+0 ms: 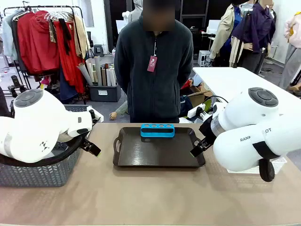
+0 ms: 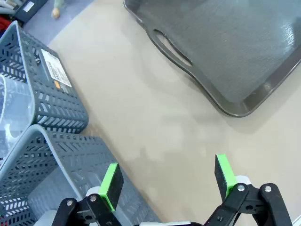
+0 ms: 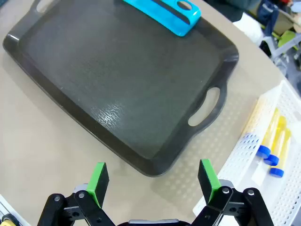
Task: Prepare the laboratory tools.
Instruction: Pick up one Large Measuring Cup and place it on the Handle tray.
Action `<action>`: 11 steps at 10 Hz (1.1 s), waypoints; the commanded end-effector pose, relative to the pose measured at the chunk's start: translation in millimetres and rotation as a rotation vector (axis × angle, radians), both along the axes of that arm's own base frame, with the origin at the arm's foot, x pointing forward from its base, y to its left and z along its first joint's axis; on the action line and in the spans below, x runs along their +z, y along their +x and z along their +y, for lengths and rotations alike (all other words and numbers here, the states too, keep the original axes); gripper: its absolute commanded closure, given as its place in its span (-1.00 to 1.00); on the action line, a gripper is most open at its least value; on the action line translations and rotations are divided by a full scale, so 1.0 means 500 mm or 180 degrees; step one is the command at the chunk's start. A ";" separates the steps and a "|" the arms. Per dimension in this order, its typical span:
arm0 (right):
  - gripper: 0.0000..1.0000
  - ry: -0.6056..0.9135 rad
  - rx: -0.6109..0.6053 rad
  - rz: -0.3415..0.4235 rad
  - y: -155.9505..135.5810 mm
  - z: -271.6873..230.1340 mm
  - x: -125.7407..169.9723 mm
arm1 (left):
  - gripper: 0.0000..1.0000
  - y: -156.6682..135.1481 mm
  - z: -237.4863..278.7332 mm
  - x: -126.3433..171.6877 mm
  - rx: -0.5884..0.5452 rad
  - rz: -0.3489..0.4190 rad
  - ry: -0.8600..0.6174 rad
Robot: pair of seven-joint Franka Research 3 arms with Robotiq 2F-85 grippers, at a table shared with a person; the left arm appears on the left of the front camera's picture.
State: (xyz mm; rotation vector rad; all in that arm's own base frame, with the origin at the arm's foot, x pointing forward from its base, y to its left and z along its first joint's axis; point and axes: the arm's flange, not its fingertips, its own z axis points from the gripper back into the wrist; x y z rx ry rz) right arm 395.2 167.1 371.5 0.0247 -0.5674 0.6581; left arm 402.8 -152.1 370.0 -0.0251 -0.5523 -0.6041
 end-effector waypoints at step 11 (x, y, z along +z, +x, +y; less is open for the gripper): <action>-1.00 0.0000 0.0000 0.0000 0.000 0.000 0.000 | -1.00 0.000 0.000 0.000 0.0000 -0.0001 -0.0001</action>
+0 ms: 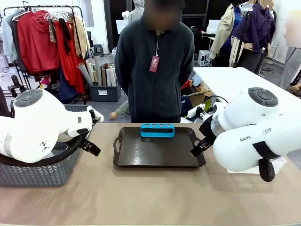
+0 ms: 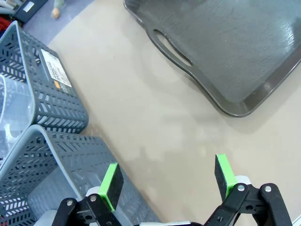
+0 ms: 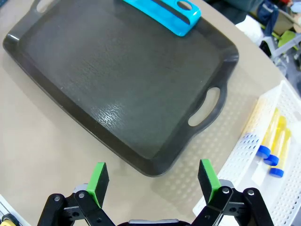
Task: Prepare the laboratory tools.
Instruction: Pick up one Large Measuring Cup and place it on the Handle tray.
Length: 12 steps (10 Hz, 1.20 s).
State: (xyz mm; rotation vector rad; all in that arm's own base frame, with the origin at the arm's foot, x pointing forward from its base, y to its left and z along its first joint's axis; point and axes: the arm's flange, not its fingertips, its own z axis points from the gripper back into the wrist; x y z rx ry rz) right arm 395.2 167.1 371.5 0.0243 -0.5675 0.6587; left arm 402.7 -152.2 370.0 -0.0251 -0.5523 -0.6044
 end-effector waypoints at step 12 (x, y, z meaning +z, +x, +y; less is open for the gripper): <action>-1.00 0.0000 0.0000 0.0000 0.000 0.000 0.000 | -1.00 0.000 0.000 0.000 0.0000 0.0000 0.0000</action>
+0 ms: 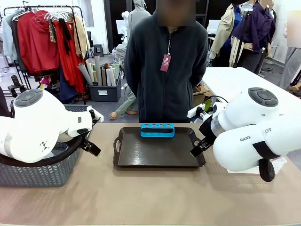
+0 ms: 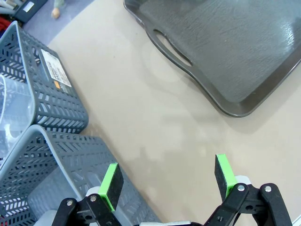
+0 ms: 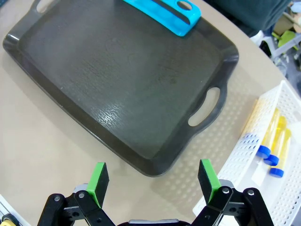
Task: Prepare the laboratory tools.
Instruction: Pick up one Large Measuring Cup and place it on the Handle tray.
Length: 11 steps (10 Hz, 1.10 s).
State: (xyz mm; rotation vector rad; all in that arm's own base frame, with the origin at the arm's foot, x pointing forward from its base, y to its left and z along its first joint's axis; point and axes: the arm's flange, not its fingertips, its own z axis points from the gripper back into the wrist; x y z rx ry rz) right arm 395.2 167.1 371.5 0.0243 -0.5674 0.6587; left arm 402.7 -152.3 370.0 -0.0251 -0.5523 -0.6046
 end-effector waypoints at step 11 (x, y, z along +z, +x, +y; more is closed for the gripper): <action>-1.00 0.0348 0.0341 0.0262 -0.002 -0.025 0.025 | -1.00 -0.024 -0.016 0.035 -0.0386 0.0352 -0.0160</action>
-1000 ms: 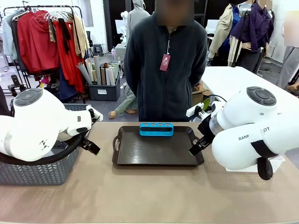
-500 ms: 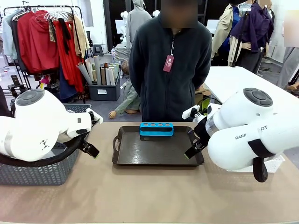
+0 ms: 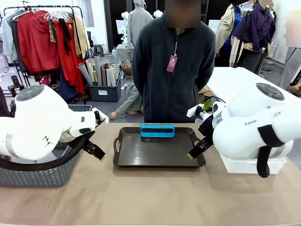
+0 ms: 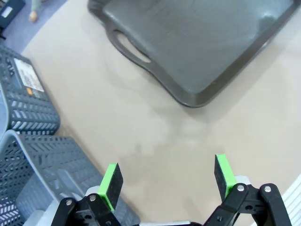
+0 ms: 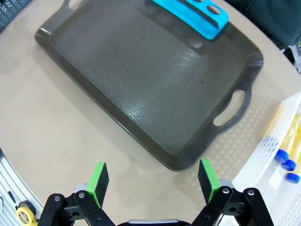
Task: Prepare the laboratory tools.
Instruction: Pick up one Large Measuring Cup and place it on the Handle tray.
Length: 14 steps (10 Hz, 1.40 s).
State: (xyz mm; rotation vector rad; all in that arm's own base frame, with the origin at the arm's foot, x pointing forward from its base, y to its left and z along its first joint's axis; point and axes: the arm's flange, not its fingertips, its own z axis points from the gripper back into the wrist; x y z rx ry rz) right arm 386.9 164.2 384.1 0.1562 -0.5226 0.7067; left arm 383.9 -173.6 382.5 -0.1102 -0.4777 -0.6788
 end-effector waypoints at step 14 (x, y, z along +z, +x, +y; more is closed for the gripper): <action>-1.00 0.0186 0.0207 0.0138 0.011 0.012 0.024 | -1.00 0.017 -0.004 0.041 -0.0346 0.0251 -0.0253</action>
